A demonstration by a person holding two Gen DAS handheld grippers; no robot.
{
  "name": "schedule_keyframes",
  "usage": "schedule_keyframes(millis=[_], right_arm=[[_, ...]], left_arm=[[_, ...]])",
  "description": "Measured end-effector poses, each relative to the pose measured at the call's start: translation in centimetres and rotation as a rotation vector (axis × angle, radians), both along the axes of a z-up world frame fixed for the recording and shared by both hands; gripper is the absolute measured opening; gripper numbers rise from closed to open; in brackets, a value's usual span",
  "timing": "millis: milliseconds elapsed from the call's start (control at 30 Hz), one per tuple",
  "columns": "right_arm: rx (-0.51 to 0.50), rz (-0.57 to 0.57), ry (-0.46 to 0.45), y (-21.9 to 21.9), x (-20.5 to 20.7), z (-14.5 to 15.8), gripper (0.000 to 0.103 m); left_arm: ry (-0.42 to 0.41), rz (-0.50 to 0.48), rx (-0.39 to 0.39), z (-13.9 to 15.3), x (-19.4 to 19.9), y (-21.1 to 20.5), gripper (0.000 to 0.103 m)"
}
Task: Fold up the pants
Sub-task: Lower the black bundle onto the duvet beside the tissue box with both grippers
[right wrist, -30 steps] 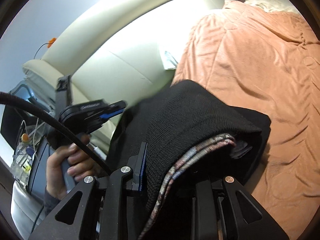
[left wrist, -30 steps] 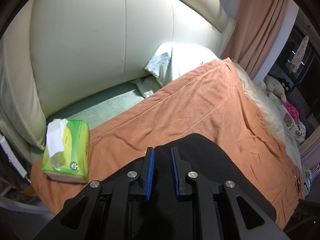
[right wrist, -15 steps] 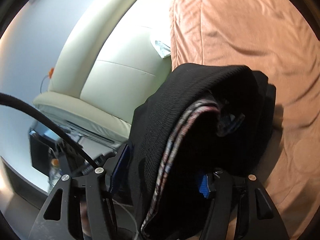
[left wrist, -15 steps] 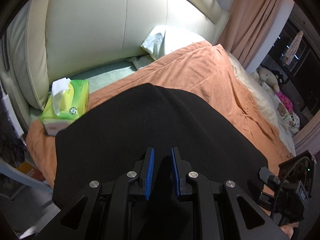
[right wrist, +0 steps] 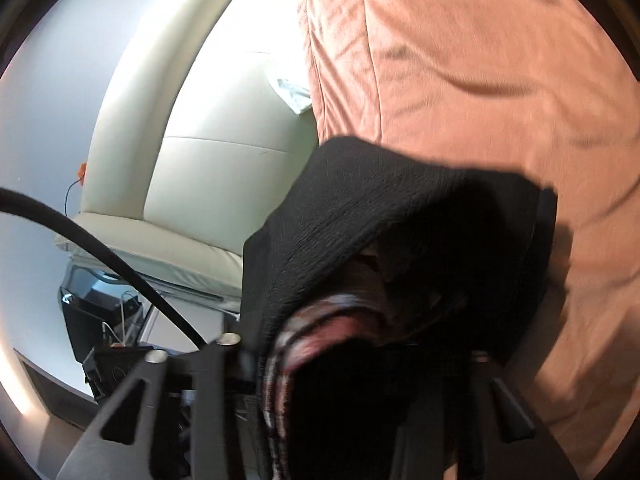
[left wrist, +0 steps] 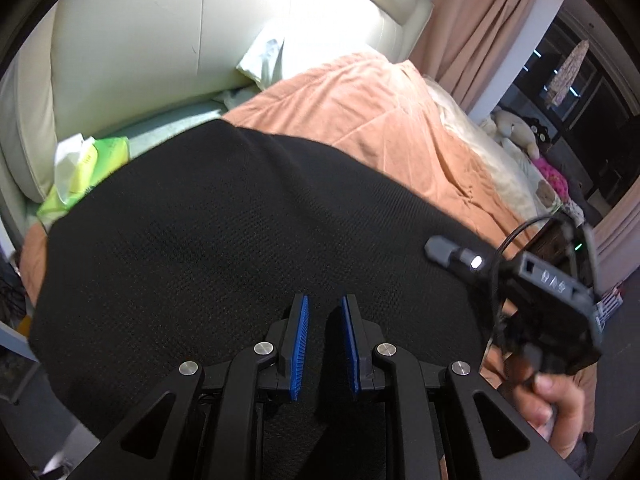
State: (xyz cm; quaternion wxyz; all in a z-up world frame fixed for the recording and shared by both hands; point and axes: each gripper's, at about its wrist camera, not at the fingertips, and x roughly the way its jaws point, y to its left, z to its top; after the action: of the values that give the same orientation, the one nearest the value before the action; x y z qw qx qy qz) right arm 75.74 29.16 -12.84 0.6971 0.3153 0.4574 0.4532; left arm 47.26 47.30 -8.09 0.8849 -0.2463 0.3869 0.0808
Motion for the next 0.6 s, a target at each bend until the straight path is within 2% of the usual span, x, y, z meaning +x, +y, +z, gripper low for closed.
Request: schedule_keyframes(millis=[33,167,267,433,600], right_arm=[[-0.023,-0.007,-0.029,-0.1,0.1,0.7,0.026],[-0.183,-0.042,-0.21,0.0,-1.0,4.3,0.025],[-0.319,-0.168,-0.314,-1.2,-1.3,6.0,0.025],[-0.369,-0.256,-0.247,-5.0,0.2,4.6,0.025],[-0.325,-0.261,-0.277,-6.5,-1.0,5.7,0.025]], left_arm=[[0.004,-0.004,-0.006,-0.2,0.2,0.0,0.019],[0.05,-0.001,0.011,-0.9,0.9,-0.1,0.019],[0.055,0.007,0.002,-1.2,0.8,0.2,0.019],[0.06,0.007,0.035,-0.4,0.2,-0.4,0.019],[0.002,0.014,0.052,2.0,-0.4,-0.7,0.019]])
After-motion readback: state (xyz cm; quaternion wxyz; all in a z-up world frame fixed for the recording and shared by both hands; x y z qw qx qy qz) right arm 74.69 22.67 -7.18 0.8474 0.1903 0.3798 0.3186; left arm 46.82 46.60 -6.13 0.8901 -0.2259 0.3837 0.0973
